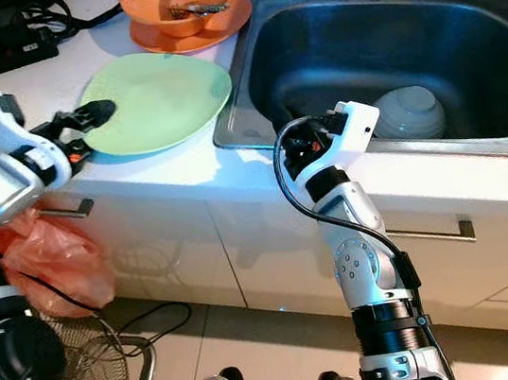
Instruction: Kitchen organization
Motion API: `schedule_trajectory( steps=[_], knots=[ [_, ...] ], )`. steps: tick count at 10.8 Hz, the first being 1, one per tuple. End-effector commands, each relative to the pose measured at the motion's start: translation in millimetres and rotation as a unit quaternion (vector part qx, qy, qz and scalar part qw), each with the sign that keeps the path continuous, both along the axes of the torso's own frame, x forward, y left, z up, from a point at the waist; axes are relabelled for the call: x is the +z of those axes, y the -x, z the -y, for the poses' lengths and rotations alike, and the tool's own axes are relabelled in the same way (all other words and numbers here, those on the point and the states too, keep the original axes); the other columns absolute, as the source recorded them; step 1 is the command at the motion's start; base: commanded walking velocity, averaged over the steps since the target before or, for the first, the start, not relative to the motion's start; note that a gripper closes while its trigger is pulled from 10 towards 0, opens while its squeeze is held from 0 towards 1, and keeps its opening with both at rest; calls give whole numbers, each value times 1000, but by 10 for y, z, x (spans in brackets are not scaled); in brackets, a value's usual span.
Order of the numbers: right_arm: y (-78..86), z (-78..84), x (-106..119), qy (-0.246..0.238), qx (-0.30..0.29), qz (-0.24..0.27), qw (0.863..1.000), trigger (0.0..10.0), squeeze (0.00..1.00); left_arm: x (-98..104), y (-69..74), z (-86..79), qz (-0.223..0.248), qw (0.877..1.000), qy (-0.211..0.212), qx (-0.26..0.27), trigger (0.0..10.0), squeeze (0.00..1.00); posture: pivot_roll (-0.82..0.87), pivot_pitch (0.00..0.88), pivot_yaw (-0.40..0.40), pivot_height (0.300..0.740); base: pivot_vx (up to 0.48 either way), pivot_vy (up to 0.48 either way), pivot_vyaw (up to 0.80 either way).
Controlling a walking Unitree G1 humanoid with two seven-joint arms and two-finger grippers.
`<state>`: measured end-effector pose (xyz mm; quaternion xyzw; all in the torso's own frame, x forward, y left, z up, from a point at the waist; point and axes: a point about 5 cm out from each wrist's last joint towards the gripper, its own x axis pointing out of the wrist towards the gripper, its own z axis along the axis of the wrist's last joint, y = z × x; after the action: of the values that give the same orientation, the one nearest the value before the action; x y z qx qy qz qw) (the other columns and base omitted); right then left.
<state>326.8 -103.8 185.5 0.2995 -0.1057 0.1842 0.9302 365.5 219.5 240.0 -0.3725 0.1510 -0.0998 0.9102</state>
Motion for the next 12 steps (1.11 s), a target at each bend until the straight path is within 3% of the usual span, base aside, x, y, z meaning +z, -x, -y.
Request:
schedule_trajectory(
  steps=[1, 3, 4, 5, 12],
  knots=[
    [22, 20, -22, 3, -5, -3, 1000, 10000, 0, -265, -2, 92, -62, 998, 1, -13, 10000, 0, 125, 176, 26, 740, 0, 0, 0],
    [31, 27, -24, 2, -7, -4, 1000, 10000, 0, -291, -36, 157, -60, 998, 12, 0, 10000, 0, 118, 180, 25, 740, 0, 0, 0],
    [35, 25, -26, 2, -7, -5, 1000, 10000, 0, -312, -37, 194, -62, 998, 18, -1, 3451, 0, 116, 182, 25, 740, 0, 0, 0],
    [36, 25, -26, 2, -7, -6, 1000, 10000, 0, -325, -36, 217, -63, 998, 24, -1, 0, 0, 115, 185, 25, 740, 0, 0, 0],
    [42, -1, -42, 1, -2, -11, 1000, 10000, 0, -350, -10, 256, -67, 997, 28, -13, 0, 0, 119, 191, 26, 740, 0, 0, 0]
  ],
)
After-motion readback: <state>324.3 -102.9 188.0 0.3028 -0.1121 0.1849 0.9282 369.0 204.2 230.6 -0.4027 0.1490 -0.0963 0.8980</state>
